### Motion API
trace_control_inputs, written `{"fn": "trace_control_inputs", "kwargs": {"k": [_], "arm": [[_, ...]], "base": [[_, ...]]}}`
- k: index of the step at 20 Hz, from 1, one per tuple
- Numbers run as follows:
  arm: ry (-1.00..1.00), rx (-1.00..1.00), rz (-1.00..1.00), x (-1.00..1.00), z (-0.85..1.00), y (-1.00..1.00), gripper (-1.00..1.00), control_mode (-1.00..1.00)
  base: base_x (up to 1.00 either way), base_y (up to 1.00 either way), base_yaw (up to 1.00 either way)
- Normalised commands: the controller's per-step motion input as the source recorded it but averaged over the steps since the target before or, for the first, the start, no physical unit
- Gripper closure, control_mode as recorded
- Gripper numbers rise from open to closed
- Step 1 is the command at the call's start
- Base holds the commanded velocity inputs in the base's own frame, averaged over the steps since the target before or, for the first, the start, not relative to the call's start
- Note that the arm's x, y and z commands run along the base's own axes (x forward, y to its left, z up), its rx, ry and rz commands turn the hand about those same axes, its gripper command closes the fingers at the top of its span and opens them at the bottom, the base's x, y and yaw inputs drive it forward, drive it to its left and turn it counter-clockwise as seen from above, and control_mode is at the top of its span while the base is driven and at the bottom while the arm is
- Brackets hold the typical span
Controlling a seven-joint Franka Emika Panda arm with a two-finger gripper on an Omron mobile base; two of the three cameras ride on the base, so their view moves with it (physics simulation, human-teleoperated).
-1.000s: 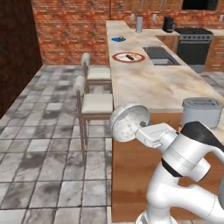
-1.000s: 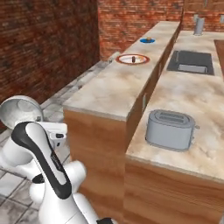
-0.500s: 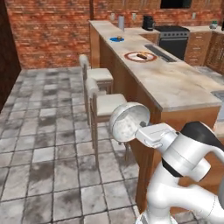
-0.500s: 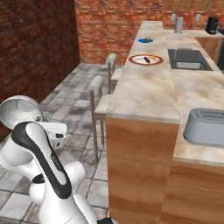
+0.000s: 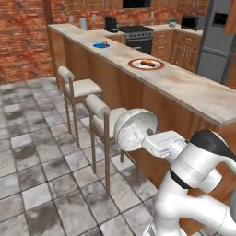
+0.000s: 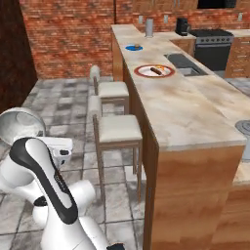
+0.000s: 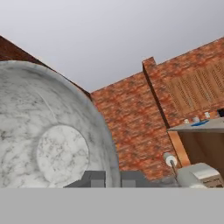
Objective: Take the smaller bowl and place it next to the appetizer plate on the dining counter , and place the larger bowl next to the plate with cooked food.
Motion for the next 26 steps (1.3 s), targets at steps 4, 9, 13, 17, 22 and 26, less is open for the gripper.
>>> {"fn": "trace_control_inputs", "kwargs": {"k": [4,9,13,17,22,26], "arm": [[0.00,0.00,0.00,0.00,0.00,0.00,1.00,1.00],[0.00,0.00,0.00,0.00,0.00,0.00,1.00,1.00],[0.00,0.00,0.00,0.00,0.00,0.00,1.00,1.00],[0.00,0.00,0.00,0.00,0.00,0.00,1.00,1.00],[0.00,0.00,0.00,0.00,0.00,0.00,1.00,1.00],[0.00,0.00,0.00,0.00,0.00,0.00,1.00,1.00]], "base": [[0.87,0.94,-0.62],[0.62,1.00,-0.49],[0.54,1.00,-0.39],[0.51,1.00,-0.36],[0.36,1.00,-0.34],[0.15,1.00,-0.34]]}}
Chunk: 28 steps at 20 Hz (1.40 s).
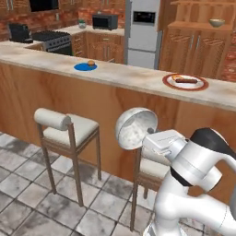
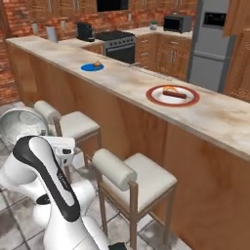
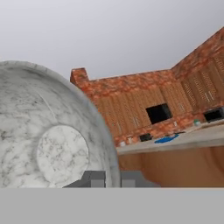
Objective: Take the smaller bowl and place it next to the appetizer plate on the dining counter , and place the larger bowl next to the plate with cooked food.
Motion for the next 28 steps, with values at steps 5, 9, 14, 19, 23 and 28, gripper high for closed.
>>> {"fn": "trace_control_inputs", "kwargs": {"k": [5,9,14,19,23,28], "arm": [[0.00,0.00,0.00,0.00,0.00,0.00,1.00,1.00],[0.00,0.00,0.00,0.00,0.00,0.00,1.00,1.00],[0.00,0.00,0.00,0.00,0.00,0.00,1.00,1.00],[0.00,0.00,0.00,0.00,0.00,0.00,1.00,1.00],[0.00,0.00,0.00,0.00,0.00,0.00,1.00,1.00],[0.00,0.00,0.00,0.00,0.00,0.00,1.00,1.00]], "base": [[0.13,1.00,-0.35],[0.13,1.00,-0.38],[0.14,0.66,-0.42],[0.37,0.34,-0.38],[0.37,0.23,-0.22],[0.55,0.19,-0.05]]}}
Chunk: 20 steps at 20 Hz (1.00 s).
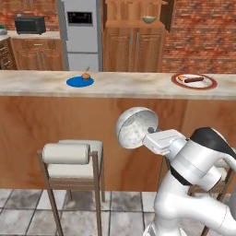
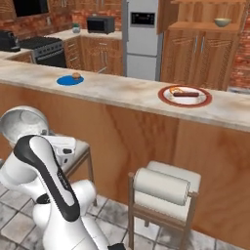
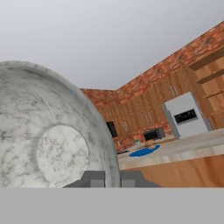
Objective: Take the smaller bowl and place it next to the appetizer plate on the dining counter , and place the larger bowl next to the plate with cooked food.
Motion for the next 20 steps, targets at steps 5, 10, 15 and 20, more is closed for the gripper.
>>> {"fn": "trace_control_inputs", "kwargs": {"k": [5,10,15,20], "arm": [[0.00,0.00,0.00,0.00,0.00,0.00,1.00,1.00],[0.00,0.00,0.00,0.00,0.00,0.00,1.00,1.00],[0.00,0.00,0.00,0.00,0.00,0.00,1.00,1.00],[0.00,0.00,0.00,0.00,0.00,0.00,1.00,1.00]], "base": [[0.61,0.18,0.00],[0.55,0.44,0.00],[0.38,0.60,-0.01],[0.43,0.79,-0.01]]}}
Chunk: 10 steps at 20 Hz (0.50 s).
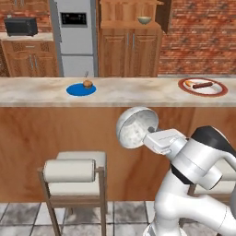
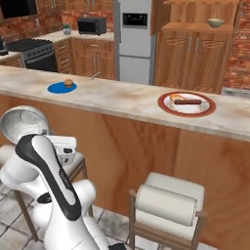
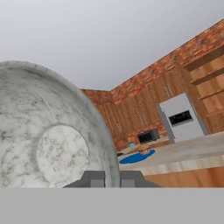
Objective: Take the smaller bowl and place it next to the appetizer plate on the dining counter , and place the larger bowl next to the plate with cooked food.
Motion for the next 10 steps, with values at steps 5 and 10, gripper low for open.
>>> {"fn": "trace_control_inputs", "kwargs": {"k": [5,10], "arm": [[0.00,0.00,0.00,0.00,0.00,0.00,1.00,1.00],[0.00,0.00,0.00,0.00,0.00,0.00,1.00,1.00]], "base": [[0.44,0.88,0.00],[0.29,0.96,-0.05]]}}
